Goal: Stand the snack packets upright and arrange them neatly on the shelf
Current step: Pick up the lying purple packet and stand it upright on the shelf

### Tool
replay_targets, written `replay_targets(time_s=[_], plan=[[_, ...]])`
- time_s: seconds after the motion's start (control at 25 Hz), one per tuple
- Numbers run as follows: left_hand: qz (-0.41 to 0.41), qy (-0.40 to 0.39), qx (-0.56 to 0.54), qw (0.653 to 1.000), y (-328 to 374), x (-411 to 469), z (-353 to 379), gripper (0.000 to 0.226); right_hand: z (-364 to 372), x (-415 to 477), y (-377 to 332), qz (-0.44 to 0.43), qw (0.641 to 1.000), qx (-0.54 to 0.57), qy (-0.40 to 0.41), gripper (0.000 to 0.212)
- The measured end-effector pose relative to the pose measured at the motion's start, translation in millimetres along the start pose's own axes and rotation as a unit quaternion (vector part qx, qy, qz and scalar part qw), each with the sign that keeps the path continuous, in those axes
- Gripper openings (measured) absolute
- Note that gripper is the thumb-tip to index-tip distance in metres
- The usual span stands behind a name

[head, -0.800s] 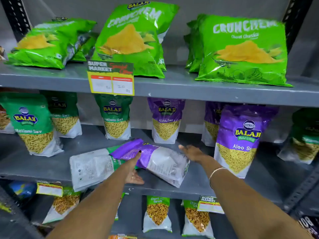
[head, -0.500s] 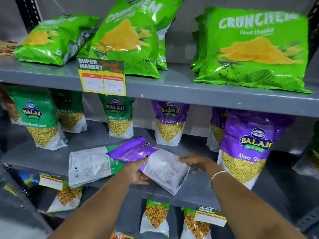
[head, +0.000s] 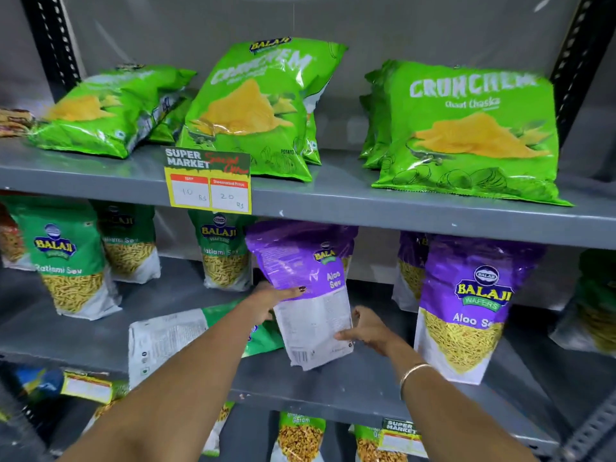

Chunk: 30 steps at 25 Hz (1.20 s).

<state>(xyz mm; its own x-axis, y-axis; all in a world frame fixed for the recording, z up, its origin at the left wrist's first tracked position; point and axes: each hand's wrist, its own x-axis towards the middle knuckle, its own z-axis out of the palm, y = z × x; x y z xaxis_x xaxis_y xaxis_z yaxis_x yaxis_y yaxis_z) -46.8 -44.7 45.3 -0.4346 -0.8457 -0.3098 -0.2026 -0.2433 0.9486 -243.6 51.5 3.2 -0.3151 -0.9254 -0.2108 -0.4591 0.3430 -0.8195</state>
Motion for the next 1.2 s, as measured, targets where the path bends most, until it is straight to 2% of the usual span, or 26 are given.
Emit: replay_targets(time_s=[0.12,0.28,0.36,0.4,0.52,0.6,0.68,0.72,0.8,0.92,1.0,1.04,1.12,1.16,1.2], plan=[[0.081,-0.003,0.046,0.996,6,19,7,0.039,20,10,9,0.009,0.991,0.052,0.124,0.054],[0.117,-0.045,0.059,0.99,4,32,11,0.039,38,12,15,0.031,0.976,0.081,0.202,0.056],[0.113,-0.06,0.064,0.99,2,34,8,0.05,38,12,15,0.032,0.976,0.075,0.201,0.057],[0.096,-0.076,0.068,0.99,0,34,7,0.048,38,13,16,0.034,0.979,0.058,0.194,0.058],[0.034,-0.115,0.11,0.987,-6,26,6,0.022,34,9,14,0.051,0.98,0.005,0.191,0.067],[0.009,-0.089,0.145,0.985,-9,22,1,0.029,32,6,9,0.072,0.976,0.027,0.202,0.059],[-0.017,-0.109,0.155,0.982,-11,20,-10,0.035,32,4,3,0.08,0.973,0.041,0.211,0.049],[-0.034,-0.142,0.154,0.977,-11,18,-15,0.033,32,6,4,0.075,0.976,0.055,0.199,0.042],[-0.041,-0.174,0.163,0.97,-14,16,-17,0.027,29,6,1,0.065,0.986,0.097,0.116,0.034],[0.01,-0.109,0.157,0.982,-16,16,-2,0.055,19,-6,-5,0.054,0.993,0.108,-0.019,0.045],[0.047,-0.107,0.146,0.982,-20,20,11,0.076,18,-8,-5,0.038,0.985,0.137,-0.101,0.061],[0.052,-0.116,0.134,0.983,-21,22,16,0.083,23,-2,-3,0.033,0.985,0.132,-0.109,0.074],[0.053,-0.109,0.109,0.987,-21,25,20,0.092,36,11,6,0.01,0.993,0.099,-0.067,0.116],[0.053,-0.086,0.1,0.99,-22,26,21,0.099,40,12,7,-0.001,0.994,0.099,-0.046,0.123],[0.049,-0.06,0.11,0.991,-23,27,23,0.112,41,10,6,-0.008,0.994,0.108,-0.031,0.118]])
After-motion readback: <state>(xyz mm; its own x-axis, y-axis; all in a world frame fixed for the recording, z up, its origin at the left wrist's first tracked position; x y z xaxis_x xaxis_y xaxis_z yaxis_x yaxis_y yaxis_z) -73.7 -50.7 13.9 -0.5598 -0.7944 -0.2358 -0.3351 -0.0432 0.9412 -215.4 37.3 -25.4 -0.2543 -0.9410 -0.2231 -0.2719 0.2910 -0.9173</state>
